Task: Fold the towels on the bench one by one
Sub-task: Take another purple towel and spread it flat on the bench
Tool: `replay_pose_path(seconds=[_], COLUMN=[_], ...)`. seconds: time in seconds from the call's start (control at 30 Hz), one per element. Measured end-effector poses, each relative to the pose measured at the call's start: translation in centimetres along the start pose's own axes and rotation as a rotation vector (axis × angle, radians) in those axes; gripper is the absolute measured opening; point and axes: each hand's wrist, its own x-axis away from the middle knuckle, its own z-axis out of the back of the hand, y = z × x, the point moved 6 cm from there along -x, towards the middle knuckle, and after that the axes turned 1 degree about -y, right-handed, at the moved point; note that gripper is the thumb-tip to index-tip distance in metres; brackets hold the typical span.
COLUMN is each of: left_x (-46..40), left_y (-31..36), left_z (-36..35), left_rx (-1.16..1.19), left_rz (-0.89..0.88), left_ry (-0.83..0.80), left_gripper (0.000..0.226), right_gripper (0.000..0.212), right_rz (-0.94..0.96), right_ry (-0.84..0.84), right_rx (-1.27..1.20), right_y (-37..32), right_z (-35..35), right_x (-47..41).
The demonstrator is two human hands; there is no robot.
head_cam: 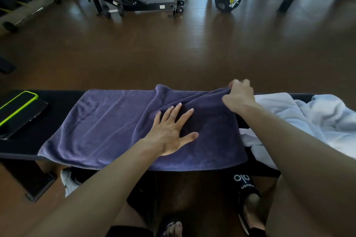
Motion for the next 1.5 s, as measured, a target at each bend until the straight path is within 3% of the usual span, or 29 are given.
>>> replay_pose_path(seconds=[0.07,0.2,0.37,0.5,0.57,0.7,0.97,1.1,1.3,1.4,1.5], left_x=[-0.3,-0.6,0.0,0.5,0.8,1.4,1.5,2.4,5.0,6.9,8.7], left_y=[0.1,0.3,-0.4,-4.6,-6.0,-5.2,-5.4,-7.3,-13.8,-17.8,-21.1], left_z=[-0.1,-0.9,0.2,2.5,2.2,0.0,0.5,0.9,2.0,2.6,3.2], left_rx=[0.002,-0.042,-0.045,-0.097,-0.087,-0.094,-0.050,-0.015,-0.012,0.000,0.041], left_rz=[-0.026,-0.023,-0.083,0.089,0.152,0.111,0.158,0.186,0.418,0.538,0.640], left_ry=[-0.022,-0.064,-0.013,0.111,0.049,-0.059,-0.025,0.024,0.087,0.136,0.193], left_gripper=[0.073,0.073,0.067,0.071,0.073,0.079,0.079,0.077,0.072,0.073,0.071], right_gripper=[0.043,0.044,0.049,0.057,0.058,0.059,0.070,0.069,0.068,0.065,0.063], right_rz=[0.002,0.213,0.164,0.207,0.290,0.339,0.344,0.423,0.363,0.499,0.655], right_ry=[-0.074,-0.014,-0.256,-0.266,-0.295,-0.352,-0.266,-0.213,-0.262,-0.161,-0.163], right_rx=[0.153,0.126,0.372,0.415,0.374,0.406,0.540,0.563,0.599,0.555,0.480], right_y=[0.1,-2.5,-1.2,-2.6,-4.5,-5.1,-0.2,-1.5,-2.8,-6.6,-11.4], right_z=[-1.1,-1.9,-4.5,-4.8,-5.4,-8.0,-8.6,-8.2,-9.7,-10.5,-12.5], right_x=[0.2,0.9,0.7,1.6,3.1,7.6,11.4,11.7,12.1,12.4,12.6])
